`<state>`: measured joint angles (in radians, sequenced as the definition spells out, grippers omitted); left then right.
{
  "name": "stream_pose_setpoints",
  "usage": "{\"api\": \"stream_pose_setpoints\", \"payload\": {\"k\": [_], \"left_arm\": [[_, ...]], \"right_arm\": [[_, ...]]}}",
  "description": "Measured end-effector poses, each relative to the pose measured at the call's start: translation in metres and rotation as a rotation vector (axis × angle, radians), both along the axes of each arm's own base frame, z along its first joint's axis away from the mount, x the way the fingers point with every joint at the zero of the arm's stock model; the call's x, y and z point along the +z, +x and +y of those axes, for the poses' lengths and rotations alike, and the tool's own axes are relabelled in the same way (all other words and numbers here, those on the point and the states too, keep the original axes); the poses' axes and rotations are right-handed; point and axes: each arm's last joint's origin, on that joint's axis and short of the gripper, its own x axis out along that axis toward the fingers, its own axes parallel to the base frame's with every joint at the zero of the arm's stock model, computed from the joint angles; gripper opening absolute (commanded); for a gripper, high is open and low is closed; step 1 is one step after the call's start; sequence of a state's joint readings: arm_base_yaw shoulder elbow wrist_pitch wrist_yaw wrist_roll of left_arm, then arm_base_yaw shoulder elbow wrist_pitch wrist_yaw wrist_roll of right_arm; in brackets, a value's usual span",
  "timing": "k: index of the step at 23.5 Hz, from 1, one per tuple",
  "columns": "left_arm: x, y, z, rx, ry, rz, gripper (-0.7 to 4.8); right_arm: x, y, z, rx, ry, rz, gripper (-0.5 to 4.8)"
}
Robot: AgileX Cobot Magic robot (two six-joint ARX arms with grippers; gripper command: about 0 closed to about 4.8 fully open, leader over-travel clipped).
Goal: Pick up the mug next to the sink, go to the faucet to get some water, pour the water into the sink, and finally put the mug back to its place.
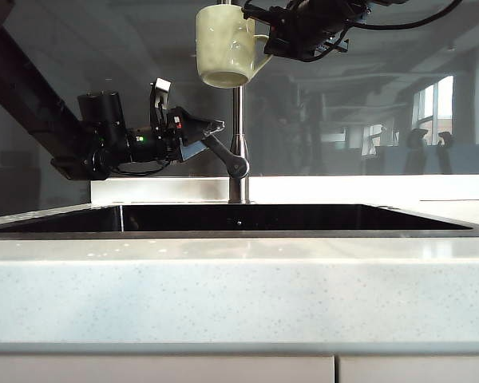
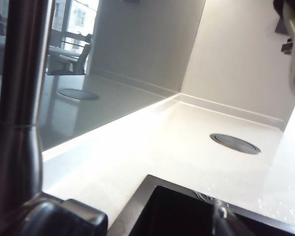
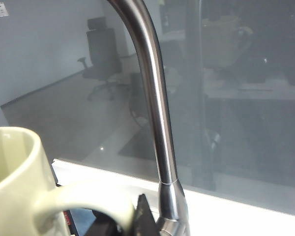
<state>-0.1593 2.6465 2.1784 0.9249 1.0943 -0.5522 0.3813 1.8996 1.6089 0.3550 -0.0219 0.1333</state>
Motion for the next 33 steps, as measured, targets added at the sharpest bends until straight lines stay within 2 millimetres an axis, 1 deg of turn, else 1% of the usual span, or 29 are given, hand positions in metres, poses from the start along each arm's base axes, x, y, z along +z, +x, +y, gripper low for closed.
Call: {"api": "stream_pose_setpoints", "payload": {"k": [6, 13, 21, 33], "left_arm": [[0.0000, -0.0002, 0.0003, -0.011, 0.000, 0.012, 4.25], [0.0006, -0.0025, 0.0021, -0.066, -0.005, 0.040, 4.25], [0.0032, -0.0034, 0.0075, -0.079, -0.008, 0.029, 4.25], [0.0032, -0.0048, 0.0078, -0.127, 0.014, 0.045, 4.26]], "right_arm": [[0.0006, 0.0000, 0.0000, 0.000, 0.001, -0.004, -0.05], [0.0006, 0.0000, 0.0000, 0.000, 0.001, -0.004, -0.05], [0.0007, 0.0000, 0.0000, 0.000, 0.002, -0.005, -0.05], [0.0007, 0.0003, -0.0008, -0.002, 0.001, -0.005, -0.05]]}}
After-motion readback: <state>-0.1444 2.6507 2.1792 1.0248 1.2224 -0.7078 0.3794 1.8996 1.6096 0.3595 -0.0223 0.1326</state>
